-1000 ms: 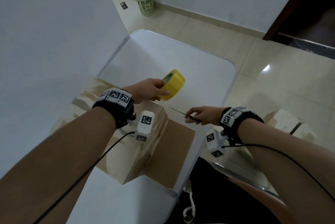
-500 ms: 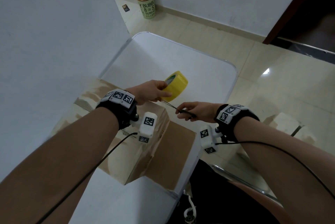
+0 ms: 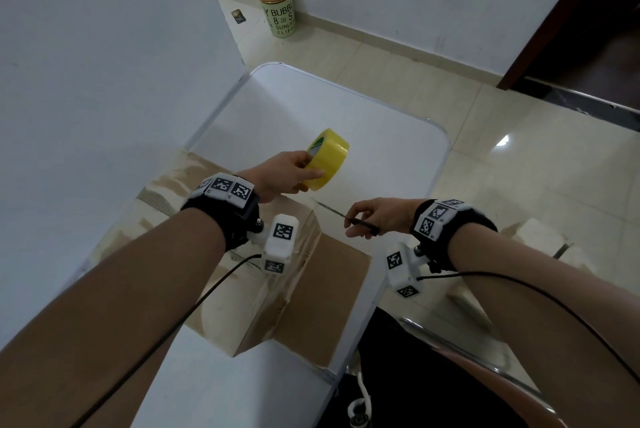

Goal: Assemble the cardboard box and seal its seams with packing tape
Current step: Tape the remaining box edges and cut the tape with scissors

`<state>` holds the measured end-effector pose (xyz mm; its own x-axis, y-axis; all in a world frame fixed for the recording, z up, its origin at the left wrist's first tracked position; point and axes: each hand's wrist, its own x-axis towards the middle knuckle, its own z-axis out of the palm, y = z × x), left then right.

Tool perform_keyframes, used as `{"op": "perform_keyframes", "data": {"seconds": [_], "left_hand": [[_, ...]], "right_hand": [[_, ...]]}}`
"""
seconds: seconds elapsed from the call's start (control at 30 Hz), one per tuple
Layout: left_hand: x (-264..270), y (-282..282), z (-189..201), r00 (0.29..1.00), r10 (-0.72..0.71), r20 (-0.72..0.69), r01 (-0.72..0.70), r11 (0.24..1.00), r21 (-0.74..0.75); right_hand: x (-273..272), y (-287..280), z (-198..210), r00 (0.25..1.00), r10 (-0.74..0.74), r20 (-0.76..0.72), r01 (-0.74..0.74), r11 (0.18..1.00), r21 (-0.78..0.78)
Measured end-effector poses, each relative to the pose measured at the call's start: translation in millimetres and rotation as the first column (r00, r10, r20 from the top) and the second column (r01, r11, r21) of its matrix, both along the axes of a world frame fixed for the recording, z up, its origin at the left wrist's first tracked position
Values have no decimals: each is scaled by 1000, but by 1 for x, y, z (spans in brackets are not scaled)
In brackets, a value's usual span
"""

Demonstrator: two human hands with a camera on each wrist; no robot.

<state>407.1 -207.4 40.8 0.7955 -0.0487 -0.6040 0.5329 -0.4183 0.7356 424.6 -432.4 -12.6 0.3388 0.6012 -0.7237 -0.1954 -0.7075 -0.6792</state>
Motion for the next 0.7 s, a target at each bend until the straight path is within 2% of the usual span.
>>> {"op": "perform_keyframes", "data": {"seconds": [0.07, 0.17, 0.27, 0.33, 0.4, 0.47, 0.5, 0.57, 0.6, 0.63, 0.67, 0.7], "left_hand": [[-1, 2, -1, 999, 47, 23, -47, 999, -8], [-1, 7, 1, 997, 72, 35, -72, 997, -21], [0, 11, 7, 997, 65, 29, -65, 998, 4], [0, 12, 12, 998, 51, 36, -52, 998, 30], [2, 13, 16, 998, 36, 44, -39, 998, 53], [5, 12, 19, 998, 8, 66, -15, 995, 102], [7, 12, 21, 996, -18, 84, 5, 990, 142], [12, 11, 21, 986, -118, 114, 79, 952, 296], [15, 11, 21, 975, -189, 115, 128, 906, 404], [18, 10, 21, 960, -257, 108, 172, 851, 496], [21, 10, 21, 944, -314, 100, 207, 801, 561], [23, 9, 20, 926, -366, 95, 238, 759, 606]], "right_hand": [[4, 0, -9, 1000, -14, 17, 15, 994, -111], [14, 3, -22, 974, 8, 226, 56, 960, -275], [20, 17, -26, 879, 165, 447, 29, 918, -395], [24, 27, -27, 811, 259, 525, 3, 895, -446], [29, 33, -29, 769, 285, 572, 0, 895, -446], [36, 34, -31, 773, 136, 619, 115, 930, -348], [40, 34, -31, 744, 7, 669, 206, 949, -239], [47, 33, -22, 584, -273, 765, 302, 947, 108], [51, 34, -15, 492, -360, 793, 258, 930, 262], [55, 34, -7, 421, -375, 826, 167, 927, 336], [58, 36, 1, 386, -318, 866, 63, 946, 319], [58, 38, 8, 382, -213, 899, -30, 970, 242]]}}
